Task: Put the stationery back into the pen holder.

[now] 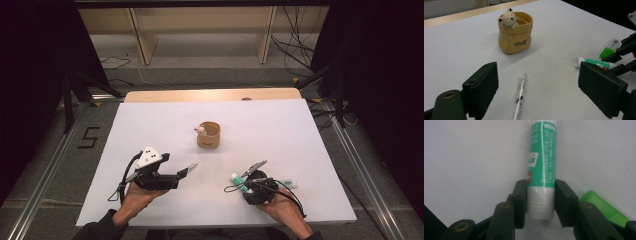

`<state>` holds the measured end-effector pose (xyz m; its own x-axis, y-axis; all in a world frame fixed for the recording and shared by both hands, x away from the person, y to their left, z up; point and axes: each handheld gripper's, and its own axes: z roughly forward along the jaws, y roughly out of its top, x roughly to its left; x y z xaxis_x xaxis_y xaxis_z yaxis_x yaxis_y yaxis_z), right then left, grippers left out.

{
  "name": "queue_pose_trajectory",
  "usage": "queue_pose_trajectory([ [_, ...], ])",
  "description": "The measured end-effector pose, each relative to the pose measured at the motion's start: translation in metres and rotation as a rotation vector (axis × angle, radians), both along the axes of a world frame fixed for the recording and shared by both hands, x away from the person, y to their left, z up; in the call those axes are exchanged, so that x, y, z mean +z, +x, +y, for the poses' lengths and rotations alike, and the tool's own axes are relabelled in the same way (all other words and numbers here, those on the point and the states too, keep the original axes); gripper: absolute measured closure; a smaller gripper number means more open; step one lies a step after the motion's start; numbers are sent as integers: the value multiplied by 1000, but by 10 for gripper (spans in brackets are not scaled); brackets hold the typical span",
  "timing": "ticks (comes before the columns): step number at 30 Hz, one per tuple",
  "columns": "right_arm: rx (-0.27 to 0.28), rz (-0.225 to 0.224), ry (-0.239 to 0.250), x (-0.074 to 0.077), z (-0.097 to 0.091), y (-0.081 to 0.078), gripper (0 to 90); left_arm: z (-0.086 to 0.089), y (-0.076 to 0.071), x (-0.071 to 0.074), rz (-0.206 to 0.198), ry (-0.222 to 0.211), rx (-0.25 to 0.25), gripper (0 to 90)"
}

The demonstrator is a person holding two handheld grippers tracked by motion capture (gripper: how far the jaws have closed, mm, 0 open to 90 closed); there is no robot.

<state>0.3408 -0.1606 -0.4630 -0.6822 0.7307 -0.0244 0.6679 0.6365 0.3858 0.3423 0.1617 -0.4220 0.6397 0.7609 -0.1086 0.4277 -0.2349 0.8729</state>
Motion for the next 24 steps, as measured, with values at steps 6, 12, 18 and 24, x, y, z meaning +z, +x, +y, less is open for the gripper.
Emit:
queue_pose_trajectory([
  [6,37,-11,-17,1,1,0,658,0,1,0,-2,-1,0,161],
  [12,72,-39,-17,4,1,-1,660,0,1,0,-1,-1,0,161],
  [18,95,-87,-9,7,2,-3,660,0,1,0,2,-1,2,161],
  [24,89,-166,62,14,-1,-4,660,1,2,0,4,2,2,162],
])
